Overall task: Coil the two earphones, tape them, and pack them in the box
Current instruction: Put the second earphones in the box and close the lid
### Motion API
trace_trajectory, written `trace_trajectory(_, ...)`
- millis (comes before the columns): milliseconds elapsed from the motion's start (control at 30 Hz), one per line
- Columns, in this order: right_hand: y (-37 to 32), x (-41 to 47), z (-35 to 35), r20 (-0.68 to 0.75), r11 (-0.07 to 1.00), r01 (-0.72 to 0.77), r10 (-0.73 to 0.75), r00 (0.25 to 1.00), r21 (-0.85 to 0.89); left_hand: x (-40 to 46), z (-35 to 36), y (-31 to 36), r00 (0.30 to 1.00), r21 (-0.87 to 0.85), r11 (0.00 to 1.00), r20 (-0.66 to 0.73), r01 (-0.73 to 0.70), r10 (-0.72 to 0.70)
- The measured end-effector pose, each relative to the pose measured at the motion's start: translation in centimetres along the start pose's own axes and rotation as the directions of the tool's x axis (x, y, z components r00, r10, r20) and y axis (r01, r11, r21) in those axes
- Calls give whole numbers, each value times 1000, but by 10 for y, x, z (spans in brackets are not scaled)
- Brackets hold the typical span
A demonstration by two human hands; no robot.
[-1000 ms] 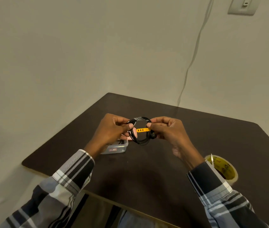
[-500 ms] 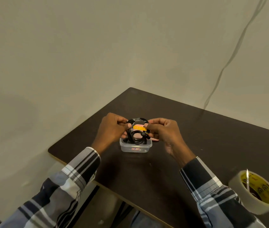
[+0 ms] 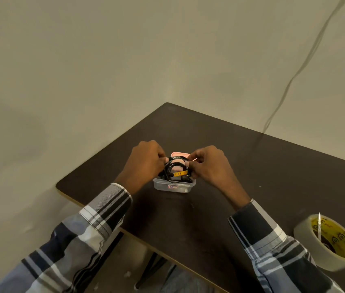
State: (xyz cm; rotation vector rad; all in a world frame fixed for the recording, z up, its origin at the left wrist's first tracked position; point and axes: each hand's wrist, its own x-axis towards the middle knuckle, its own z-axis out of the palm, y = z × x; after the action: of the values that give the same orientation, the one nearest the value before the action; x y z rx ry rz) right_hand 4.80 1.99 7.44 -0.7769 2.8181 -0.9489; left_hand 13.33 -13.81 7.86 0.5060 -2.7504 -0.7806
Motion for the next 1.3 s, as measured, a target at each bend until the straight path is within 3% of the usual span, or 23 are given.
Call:
trace_trajectory(200,0,-2,6,3,988,59,-59,998,-141,4,7,1,997,109,993,59,35,-41)
trace_trajectory(567,-7,-4,12,89,920,154,-131,987,-361,2,11,-2,994,312,947,90,-80,55)
trace_trajectory(767,8,-6,0,11,960,93,-94,996,-266,3,9,-8,974,58,994,212,-93,79)
trace_trajectory(1033,23,-13,-17,90,993,97,-90,992,-70,4,25,9,994,210,974,84,-81,64)
trace_trajectory(1167,29,-16,-22,199,994,81,-66,978,-71,3,27,12,995,176,982,81,-68,55)
trace_trajectory(1300,31,-19,-19,183,997,67,-58,981,-44,3,27,12,994,119,991,93,-67,56)
